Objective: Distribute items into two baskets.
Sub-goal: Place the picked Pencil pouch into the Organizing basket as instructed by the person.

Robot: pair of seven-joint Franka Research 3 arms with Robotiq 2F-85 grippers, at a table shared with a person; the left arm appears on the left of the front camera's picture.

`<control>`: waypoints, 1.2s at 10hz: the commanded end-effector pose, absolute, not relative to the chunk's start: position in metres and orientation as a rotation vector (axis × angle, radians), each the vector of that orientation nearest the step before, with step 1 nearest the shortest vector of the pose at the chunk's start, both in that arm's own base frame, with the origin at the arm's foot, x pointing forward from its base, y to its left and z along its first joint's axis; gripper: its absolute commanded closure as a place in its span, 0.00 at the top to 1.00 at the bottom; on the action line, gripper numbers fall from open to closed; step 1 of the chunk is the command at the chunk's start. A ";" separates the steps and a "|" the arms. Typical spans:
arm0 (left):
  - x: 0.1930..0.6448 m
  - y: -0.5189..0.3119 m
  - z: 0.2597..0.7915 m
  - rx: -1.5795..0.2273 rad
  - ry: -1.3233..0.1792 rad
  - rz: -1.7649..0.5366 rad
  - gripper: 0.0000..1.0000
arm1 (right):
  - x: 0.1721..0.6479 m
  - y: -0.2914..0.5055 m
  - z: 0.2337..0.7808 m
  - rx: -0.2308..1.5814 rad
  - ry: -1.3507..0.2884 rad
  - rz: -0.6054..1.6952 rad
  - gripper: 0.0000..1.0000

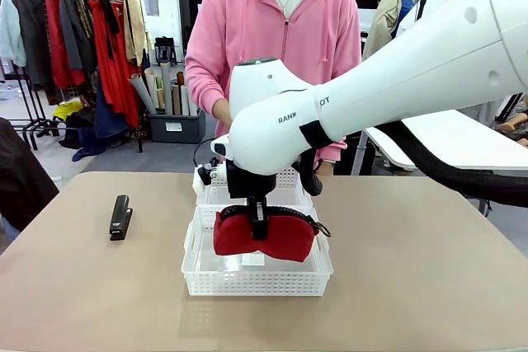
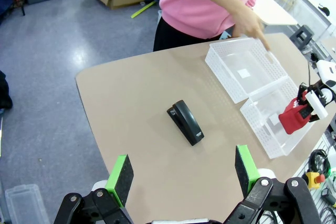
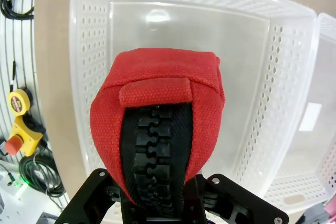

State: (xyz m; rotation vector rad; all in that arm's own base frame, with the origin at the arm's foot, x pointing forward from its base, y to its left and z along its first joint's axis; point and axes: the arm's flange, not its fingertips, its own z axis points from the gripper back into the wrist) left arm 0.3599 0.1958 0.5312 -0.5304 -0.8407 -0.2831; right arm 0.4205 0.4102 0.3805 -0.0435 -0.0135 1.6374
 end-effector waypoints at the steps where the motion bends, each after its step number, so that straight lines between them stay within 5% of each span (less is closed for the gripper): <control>1: 0.361 0.197 0.530 -0.543 -0.866 -0.297 1.00 | 0.419 0.408 0.366 -0.076 -0.041 1.620 0.00; 9: 0.361 0.197 0.530 -0.543 -0.866 -0.297 1.00 | 0.427 0.401 0.342 -0.043 -0.013 1.579 0.00; 10: 0.361 0.197 0.530 -0.543 -0.866 -0.297 1.00 | 0.427 0.400 0.342 -0.027 -0.011 1.578 0.09; 12: 0.361 0.197 0.530 -0.543 -0.866 -0.297 1.00 | 0.427 0.398 0.346 0.003 -0.015 1.557 0.44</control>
